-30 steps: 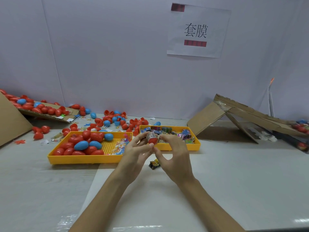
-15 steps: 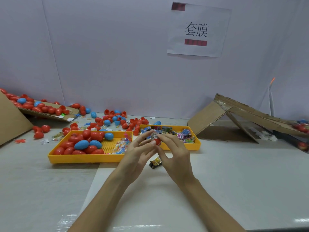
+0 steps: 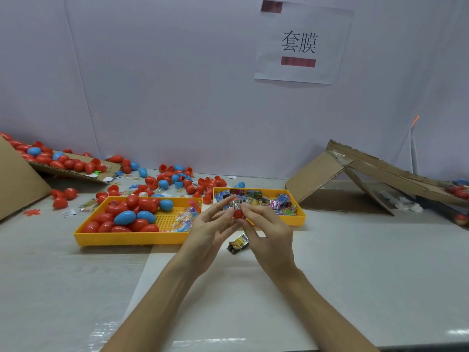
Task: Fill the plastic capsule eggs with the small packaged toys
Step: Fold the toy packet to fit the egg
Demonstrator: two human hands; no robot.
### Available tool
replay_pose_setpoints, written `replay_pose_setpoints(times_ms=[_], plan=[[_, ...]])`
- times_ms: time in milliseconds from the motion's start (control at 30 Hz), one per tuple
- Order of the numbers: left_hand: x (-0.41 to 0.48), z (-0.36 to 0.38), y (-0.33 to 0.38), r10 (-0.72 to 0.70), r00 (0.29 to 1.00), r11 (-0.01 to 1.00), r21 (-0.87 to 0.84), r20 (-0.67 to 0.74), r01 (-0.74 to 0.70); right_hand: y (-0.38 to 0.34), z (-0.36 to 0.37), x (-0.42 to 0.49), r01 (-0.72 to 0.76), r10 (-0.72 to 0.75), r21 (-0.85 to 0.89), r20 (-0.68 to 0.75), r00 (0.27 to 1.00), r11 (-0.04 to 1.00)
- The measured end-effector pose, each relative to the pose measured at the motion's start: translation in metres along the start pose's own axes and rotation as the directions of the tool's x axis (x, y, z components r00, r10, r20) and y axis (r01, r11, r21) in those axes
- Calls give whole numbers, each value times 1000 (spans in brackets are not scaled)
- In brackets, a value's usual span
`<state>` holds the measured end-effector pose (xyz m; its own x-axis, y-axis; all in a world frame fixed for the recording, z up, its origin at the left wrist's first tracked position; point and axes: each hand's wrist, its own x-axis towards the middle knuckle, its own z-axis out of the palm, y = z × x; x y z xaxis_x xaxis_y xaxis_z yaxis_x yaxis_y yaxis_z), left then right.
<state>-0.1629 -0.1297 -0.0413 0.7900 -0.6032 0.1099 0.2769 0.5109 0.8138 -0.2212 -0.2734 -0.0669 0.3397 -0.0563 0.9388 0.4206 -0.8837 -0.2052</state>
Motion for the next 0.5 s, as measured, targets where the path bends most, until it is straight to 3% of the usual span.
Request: replay_pose_setpoints(times_ms=[500], plan=[[1, -3, 0, 3, 1000, 1000, 14, -3, -3, 0, -1, -1, -31, 33, 66, -22, 999, 997]])
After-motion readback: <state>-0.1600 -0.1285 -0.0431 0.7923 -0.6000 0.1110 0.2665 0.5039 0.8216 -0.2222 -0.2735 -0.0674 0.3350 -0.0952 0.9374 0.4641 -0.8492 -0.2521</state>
